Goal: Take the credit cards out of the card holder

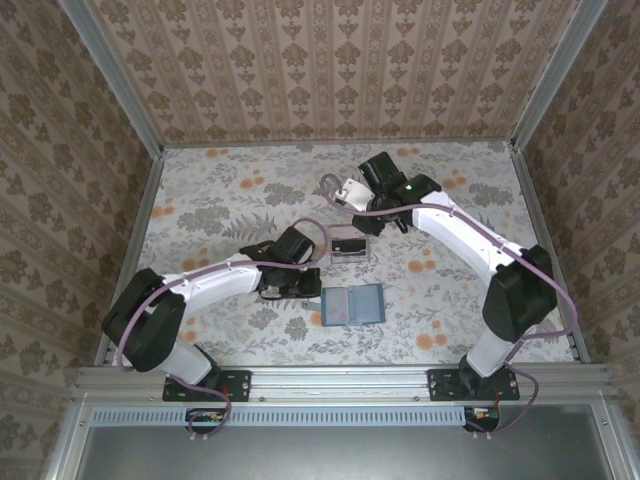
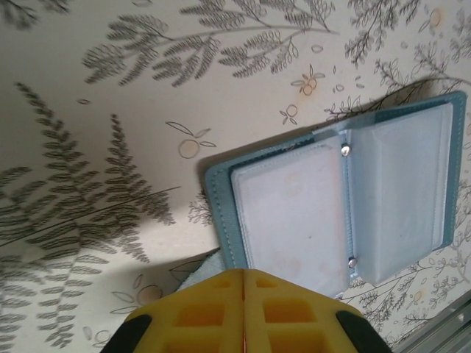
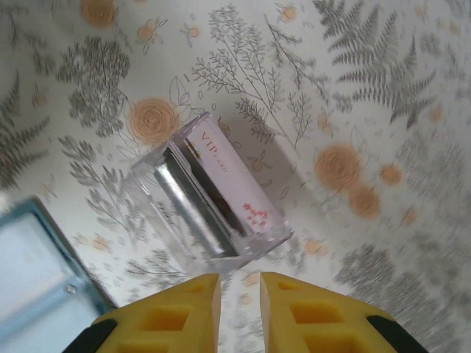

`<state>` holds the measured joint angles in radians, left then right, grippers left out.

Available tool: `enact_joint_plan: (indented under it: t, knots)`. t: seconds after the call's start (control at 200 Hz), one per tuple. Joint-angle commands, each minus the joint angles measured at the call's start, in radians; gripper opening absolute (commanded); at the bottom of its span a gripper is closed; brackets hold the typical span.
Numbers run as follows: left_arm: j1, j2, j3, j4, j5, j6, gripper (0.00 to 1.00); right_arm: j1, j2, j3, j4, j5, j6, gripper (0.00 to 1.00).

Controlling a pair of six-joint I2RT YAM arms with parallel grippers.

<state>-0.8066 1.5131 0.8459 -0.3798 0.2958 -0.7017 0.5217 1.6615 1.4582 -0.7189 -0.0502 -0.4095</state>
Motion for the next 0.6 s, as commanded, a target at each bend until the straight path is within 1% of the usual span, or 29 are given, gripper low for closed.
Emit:
enact_joint_plan:
  t: [0.0, 0.08, 0.195, 0.27, 0.365, 0.48, 0.595]
  knots:
    - [-0.029, 0.034, 0.043, -0.045, 0.023, 0.032, 0.08, 0.005, -0.064, -0.056, 0.054, -0.033, 0.333, 0.24]
    - [-0.049, 0.057, 0.057, -0.064, 0.022, 0.040, 0.07, 0.004, -0.092, -0.103, 0.055, -0.075, 0.473, 0.24]
    - [-0.062, 0.089, 0.063, -0.083, 0.004, 0.042, 0.07, 0.006, -0.138, -0.192, 0.105, -0.191, 0.657, 0.23]
    - [-0.066, 0.108, 0.076, -0.111, -0.034, 0.047, 0.07, 0.009, -0.164, -0.248, 0.138, -0.250, 0.781, 0.21]
    - [-0.070, 0.128, 0.097, -0.138, -0.066, 0.058, 0.07, 0.010, -0.188, -0.310, 0.156, -0.291, 0.922, 0.18]
    - [-0.069, 0.137, 0.101, -0.140, -0.076, 0.060, 0.06, 0.014, -0.223, -0.399, 0.238, -0.351, 1.027, 0.18]
    - [-0.070, 0.147, 0.096, -0.137, -0.073, 0.064, 0.06, 0.015, -0.244, -0.450, 0.263, -0.370, 1.083, 0.16]
